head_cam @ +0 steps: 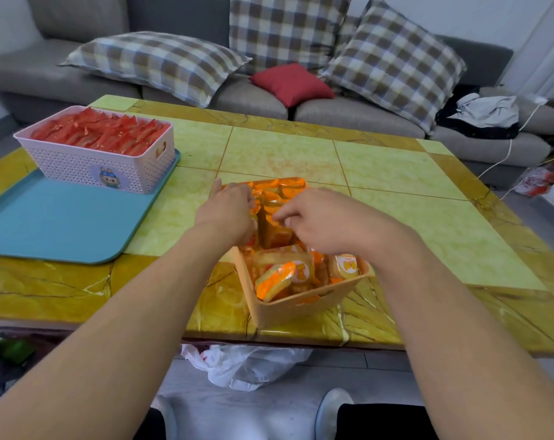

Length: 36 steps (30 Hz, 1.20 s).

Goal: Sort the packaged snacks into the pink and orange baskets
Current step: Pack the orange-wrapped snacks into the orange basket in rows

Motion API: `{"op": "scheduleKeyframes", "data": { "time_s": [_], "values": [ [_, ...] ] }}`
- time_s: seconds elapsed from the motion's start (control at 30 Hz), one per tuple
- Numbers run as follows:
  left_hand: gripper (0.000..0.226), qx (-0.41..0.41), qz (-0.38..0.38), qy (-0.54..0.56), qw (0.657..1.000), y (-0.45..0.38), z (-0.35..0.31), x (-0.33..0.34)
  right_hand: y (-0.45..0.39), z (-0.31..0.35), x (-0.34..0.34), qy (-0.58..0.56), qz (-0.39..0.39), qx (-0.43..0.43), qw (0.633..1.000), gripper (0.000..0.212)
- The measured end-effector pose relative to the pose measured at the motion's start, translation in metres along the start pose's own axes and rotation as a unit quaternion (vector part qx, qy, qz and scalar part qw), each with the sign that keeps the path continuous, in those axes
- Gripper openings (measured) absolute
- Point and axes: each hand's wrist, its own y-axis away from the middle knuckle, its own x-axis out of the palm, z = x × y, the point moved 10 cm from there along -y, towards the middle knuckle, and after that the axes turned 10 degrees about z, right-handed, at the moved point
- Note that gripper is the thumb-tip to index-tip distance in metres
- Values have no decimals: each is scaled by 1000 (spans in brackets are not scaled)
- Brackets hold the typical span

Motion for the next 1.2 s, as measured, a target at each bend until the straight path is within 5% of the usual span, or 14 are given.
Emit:
{"op": "scheduleKeyframes", "data": {
  "time_s": [0.13,0.3,0.47,0.73,0.83,1.07,1.2],
  "values": [
    [29,25,22,40,999,-5,6,-1,20,-30,-21,-19,-24,15,999,37],
    [35,78,20,106,991,5,1,-3,15,-29,5,36,45,33,998,65],
    [35,88,-2,241,967,9,20,-3,5,-16,15,48,41,29,998,38],
    [9,81,-61,317,943,9,40,-11,0,-12,-28,-50,-103,-6,993,35],
    [22,94,-53,364,925,13,37,-16,-12,-2,-18,-58,-141,-23,988,34],
    [21,150,0,303,941,19,16,-9,-16,-10,-22,-59,-240,22,969,42],
    [16,204,-44,200,957,23,3,-14,-13,-18,-20,-27,-112,27,993,18]
  ]
}}
